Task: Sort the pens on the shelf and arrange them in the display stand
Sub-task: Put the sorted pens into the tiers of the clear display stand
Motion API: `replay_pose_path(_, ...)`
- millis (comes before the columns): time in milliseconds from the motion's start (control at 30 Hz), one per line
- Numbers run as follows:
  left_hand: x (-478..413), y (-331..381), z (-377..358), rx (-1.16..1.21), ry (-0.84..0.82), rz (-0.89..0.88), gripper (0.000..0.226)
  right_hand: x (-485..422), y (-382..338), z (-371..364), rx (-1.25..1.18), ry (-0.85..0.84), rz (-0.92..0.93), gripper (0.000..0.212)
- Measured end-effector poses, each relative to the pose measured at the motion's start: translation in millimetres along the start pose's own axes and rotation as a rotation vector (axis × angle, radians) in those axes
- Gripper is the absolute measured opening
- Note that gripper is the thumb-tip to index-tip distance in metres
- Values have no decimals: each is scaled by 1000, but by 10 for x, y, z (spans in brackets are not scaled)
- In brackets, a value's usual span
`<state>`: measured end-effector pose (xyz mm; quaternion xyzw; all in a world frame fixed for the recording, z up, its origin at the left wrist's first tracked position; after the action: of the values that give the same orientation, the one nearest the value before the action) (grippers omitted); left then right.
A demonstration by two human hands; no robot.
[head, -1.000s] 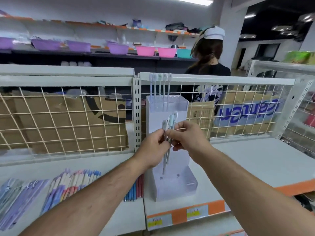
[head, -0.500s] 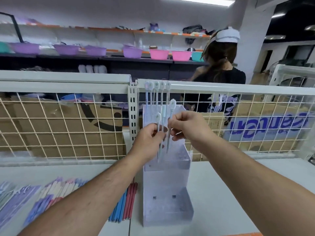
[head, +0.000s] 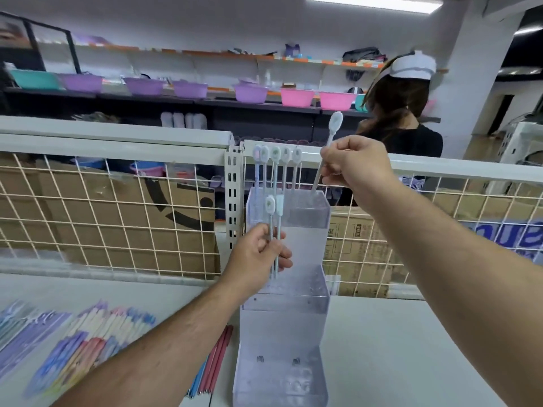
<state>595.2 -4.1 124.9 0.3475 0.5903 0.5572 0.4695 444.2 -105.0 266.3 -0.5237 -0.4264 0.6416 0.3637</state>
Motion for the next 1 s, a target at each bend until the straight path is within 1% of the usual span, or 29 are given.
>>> replay_pose_path(133,-31,-28,16,13,-32,26,11,-148,53,-23,44,58,-21,7)
replay_pose_path(267,-50,-52,49,54,-53,51,10,-220,107,-110,62,67,-17,10)
replay_pose_path(433,-66,-70,47,15,-68,44,11,-296,163,-202,109,77,-11,12)
replay_pose_path(600,-86,-100,62,-5,-83,36,10,-290,248,-255,272,25,-16,12)
replay_pose_path(733,-85,-106,73,-8,-93,32,10,-237,313,-281,418,1,22,11)
replay_pose_path(1000,-86,-110,82,-15,-114,23,11,-237,283,-266,522,-12,83,11)
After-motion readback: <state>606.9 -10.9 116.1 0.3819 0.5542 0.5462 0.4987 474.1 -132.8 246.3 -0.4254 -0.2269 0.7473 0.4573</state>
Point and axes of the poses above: each hand's wrist, its own x-axis away from the middle knuckle, its own z-axis out of the back of the hand, y = z × x, the point moved 2 cm from there along -x, towards the middle knuckle, and after that the axes turned 2 degrees about z, right-handed, at the moved point
